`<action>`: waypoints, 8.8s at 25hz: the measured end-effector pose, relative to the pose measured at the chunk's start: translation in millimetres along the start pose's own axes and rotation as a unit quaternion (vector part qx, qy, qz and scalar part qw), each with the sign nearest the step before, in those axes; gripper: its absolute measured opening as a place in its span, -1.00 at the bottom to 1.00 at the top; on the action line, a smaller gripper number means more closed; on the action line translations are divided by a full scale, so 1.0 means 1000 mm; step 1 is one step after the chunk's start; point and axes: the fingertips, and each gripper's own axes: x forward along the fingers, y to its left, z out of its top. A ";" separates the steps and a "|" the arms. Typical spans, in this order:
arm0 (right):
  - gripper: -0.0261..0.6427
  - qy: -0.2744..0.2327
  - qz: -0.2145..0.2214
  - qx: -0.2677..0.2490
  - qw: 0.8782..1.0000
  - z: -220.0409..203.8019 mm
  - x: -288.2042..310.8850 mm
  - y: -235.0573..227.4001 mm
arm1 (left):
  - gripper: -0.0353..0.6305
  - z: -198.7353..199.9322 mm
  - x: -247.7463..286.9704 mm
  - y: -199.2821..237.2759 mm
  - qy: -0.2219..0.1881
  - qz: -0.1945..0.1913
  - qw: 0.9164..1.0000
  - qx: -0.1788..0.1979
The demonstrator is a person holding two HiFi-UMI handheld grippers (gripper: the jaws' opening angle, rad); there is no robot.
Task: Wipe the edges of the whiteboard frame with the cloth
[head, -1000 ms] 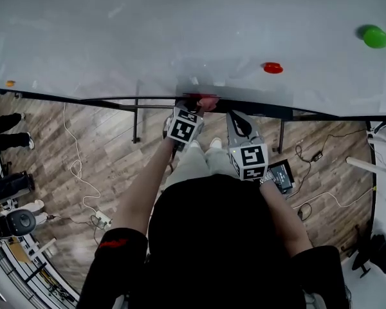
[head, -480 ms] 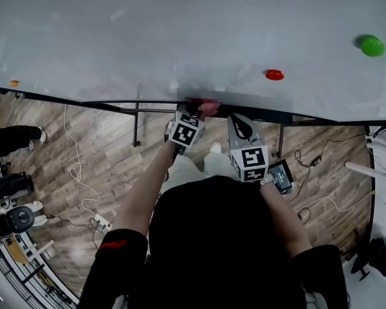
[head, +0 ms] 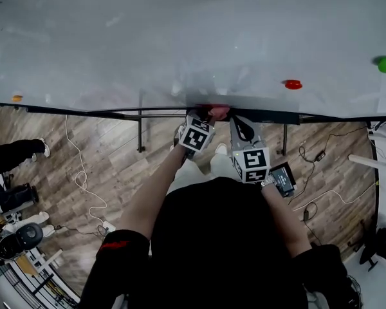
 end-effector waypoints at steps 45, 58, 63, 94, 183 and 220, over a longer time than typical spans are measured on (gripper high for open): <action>-0.92 0.010 -0.046 0.023 0.999 -0.002 0.009 0.044 | -0.76 -0.016 -0.028 0.033 0.011 -0.017 1.000 0.022; -0.92 0.010 -0.045 0.027 0.999 -0.002 0.015 0.061 | -0.76 -0.026 -0.040 0.051 0.016 -0.010 1.000 0.018; -0.92 0.009 -0.047 0.030 0.998 -0.003 0.016 0.068 | -0.76 -0.027 -0.042 0.055 0.013 -0.009 1.000 0.019; -0.92 0.015 -0.071 0.048 0.996 -0.005 0.028 0.100 | -0.76 -0.031 -0.063 0.075 0.014 -0.029 0.999 0.031; -0.92 0.011 -0.049 0.031 0.998 0.009 0.063 0.178 | -0.76 -0.086 -0.119 0.168 0.028 0.013 0.999 0.014; -0.92 0.038 0.012 -0.027 0.999 0.024 0.106 0.223 | -0.76 -0.105 -0.141 0.205 0.033 0.025 0.999 -0.017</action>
